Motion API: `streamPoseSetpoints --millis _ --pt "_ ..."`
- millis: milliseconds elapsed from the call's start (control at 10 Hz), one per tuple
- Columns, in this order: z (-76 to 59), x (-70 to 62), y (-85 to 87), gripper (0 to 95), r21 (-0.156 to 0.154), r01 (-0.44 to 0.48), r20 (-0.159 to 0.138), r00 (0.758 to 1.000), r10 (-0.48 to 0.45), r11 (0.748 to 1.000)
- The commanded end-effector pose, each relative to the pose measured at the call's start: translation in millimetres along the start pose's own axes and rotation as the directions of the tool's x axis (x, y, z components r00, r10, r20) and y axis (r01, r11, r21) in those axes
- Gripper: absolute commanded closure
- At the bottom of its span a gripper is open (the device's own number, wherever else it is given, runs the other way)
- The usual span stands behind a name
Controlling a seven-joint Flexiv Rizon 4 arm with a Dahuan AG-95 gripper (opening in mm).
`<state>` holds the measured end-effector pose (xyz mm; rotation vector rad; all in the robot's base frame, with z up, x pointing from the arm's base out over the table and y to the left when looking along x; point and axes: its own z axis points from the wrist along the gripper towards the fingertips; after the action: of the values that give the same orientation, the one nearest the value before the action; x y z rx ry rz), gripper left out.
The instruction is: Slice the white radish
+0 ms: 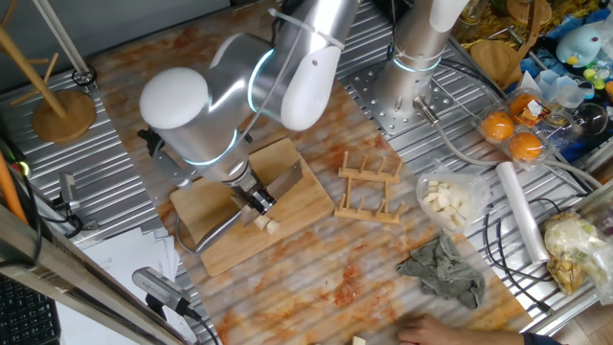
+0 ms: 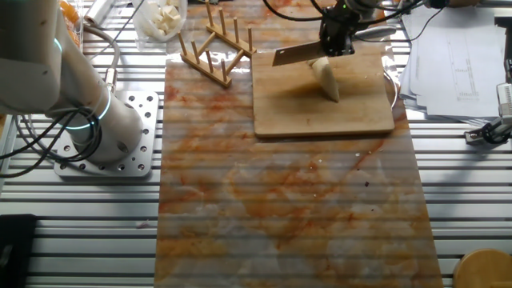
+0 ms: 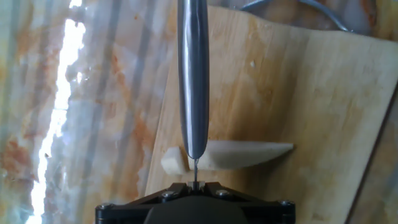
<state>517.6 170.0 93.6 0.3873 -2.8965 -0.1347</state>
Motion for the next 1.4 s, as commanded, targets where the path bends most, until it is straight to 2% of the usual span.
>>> streamPoseSetpoints --millis 100,300,500,800,900,1400 --pt "-7.3 -8.7 -1.2 95.0 0.006 0.0 -0.006 1.0 0.0 1.0" --pt "-10.7 -13.5 -2.0 95.0 0.018 -0.002 -0.009 1.0 0.002 1.0" --pt "-13.6 -10.9 -3.8 95.0 0.017 0.003 -0.007 1.0 -0.003 1.0" --pt "-13.6 -10.9 -3.8 95.0 0.037 0.009 -0.008 1.0 -0.009 0.999" --pt "-13.6 -10.9 -3.8 95.0 0.004 0.002 0.014 1.0 -0.002 1.0" --pt "-13.6 -10.9 -3.8 95.0 0.017 -0.019 -0.005 1.0 0.019 1.0"
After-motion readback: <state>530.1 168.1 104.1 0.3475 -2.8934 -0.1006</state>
